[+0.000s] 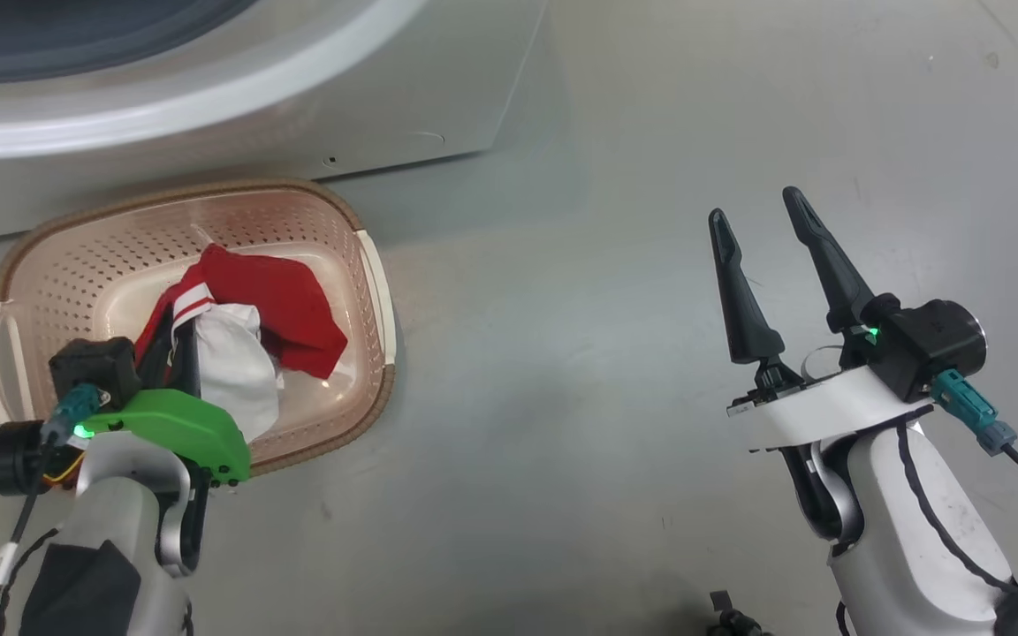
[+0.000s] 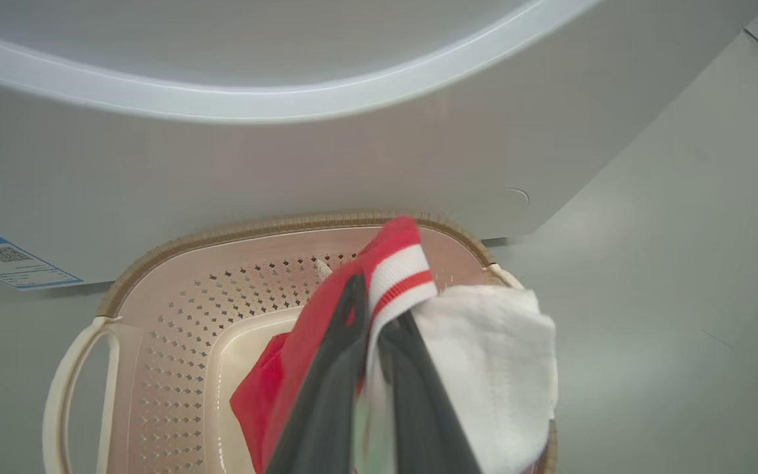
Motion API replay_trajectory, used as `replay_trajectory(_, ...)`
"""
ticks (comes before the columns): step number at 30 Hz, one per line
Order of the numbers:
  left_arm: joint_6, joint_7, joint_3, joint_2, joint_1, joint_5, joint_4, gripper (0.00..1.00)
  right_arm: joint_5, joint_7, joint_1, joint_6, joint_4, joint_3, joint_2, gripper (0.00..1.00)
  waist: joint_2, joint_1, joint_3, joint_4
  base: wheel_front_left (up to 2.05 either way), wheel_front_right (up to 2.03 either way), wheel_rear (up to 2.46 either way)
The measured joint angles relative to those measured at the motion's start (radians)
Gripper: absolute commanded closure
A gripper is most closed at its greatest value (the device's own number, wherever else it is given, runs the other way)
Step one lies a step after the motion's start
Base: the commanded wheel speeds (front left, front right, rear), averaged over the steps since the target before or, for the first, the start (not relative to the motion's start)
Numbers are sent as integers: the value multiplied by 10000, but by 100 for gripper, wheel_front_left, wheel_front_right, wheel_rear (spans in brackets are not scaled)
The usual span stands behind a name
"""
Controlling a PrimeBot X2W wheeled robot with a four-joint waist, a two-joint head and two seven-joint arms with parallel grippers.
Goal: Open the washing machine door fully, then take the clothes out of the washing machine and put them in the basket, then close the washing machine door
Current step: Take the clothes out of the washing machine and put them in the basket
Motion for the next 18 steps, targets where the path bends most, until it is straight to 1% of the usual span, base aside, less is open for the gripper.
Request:
replay_trajectory(6,-98,297,75,217,-593,-10,997,100,173,2,-476,-2,-155,140,0,0,0,0,842,-213,0,0,0)
replay_trajectory(7,-98,297,75,217,-593,-10,997,100,173,2,-476,-2,-155,140,0,0,0,0,842,-213,0,0,0)
replay_trajectory(8,-151,339,151,284,-747,-21,1325,100,173,0,-592,-15,-184,157,2,0,0,1,1095,-287,0,0,0)
replay_trajectory(12,-163,341,222,280,-1035,-119,1712,100,207,0,-678,-19,-205,163,2,0,0,0,1433,-396,0,0,0)
replay_trajectory(18,-303,276,242,272,-1589,-184,2389,100,257,0,-833,-42,-194,176,2,0,0,1,1923,-568,0,0,0)
